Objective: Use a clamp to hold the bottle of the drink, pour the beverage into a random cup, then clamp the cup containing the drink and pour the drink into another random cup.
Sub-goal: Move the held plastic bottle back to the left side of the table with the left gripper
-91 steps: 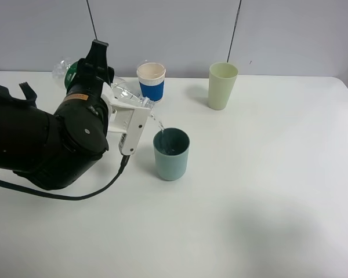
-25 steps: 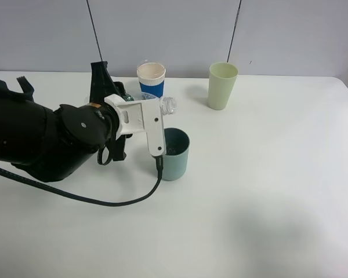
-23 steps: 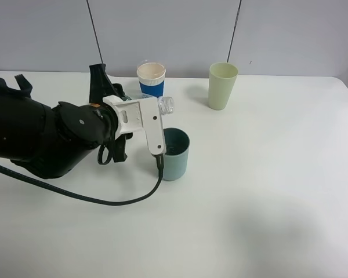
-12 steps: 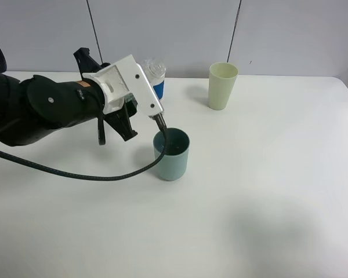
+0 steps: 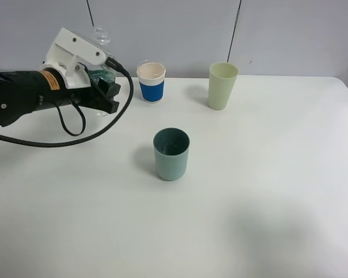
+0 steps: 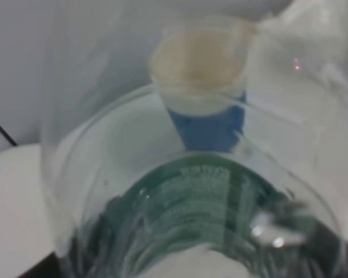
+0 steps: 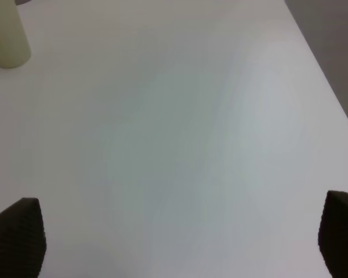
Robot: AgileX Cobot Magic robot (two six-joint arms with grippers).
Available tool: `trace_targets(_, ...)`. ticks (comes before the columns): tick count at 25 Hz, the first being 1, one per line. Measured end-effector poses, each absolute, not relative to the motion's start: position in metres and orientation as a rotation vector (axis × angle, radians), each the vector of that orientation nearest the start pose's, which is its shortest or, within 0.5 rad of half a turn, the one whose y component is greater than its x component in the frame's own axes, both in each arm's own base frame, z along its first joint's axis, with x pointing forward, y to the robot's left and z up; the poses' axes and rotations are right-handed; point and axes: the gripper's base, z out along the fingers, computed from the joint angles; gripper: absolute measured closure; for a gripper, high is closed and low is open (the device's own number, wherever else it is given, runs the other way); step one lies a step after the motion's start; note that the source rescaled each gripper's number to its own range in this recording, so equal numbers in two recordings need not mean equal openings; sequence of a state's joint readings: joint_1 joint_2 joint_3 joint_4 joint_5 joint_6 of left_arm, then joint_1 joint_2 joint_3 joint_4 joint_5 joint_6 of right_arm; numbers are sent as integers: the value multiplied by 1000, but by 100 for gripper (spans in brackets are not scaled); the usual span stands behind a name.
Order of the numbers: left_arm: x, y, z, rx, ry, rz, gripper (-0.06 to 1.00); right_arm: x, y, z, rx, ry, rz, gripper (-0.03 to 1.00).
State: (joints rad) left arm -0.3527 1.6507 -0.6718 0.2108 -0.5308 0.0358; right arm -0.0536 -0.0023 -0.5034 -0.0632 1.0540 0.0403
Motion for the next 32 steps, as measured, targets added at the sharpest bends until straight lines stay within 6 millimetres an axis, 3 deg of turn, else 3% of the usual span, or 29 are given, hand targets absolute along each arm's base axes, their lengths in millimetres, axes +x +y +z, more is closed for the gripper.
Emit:
trace_targets(5,301,-102,194,616,1739,-286,88,-6,-5,279,98,2029,-84,-3)
trace_targets(9,296,-78,192,537,1661,-306,88,-6,-5,279,98,2029,-84,-3)
trace_targets(14,292,-43,185,448,1669,-258,88,-6,-5,279,98,2029,-84,-3)
trace_targets(19,294,-25,175,447,1672,-238,88,-6,-5,279,98,2029,-84,-3)
trace_targets(32,302,-22,115,409,1707,-324,88,-6,-5,279,98,2029,-84,-3)
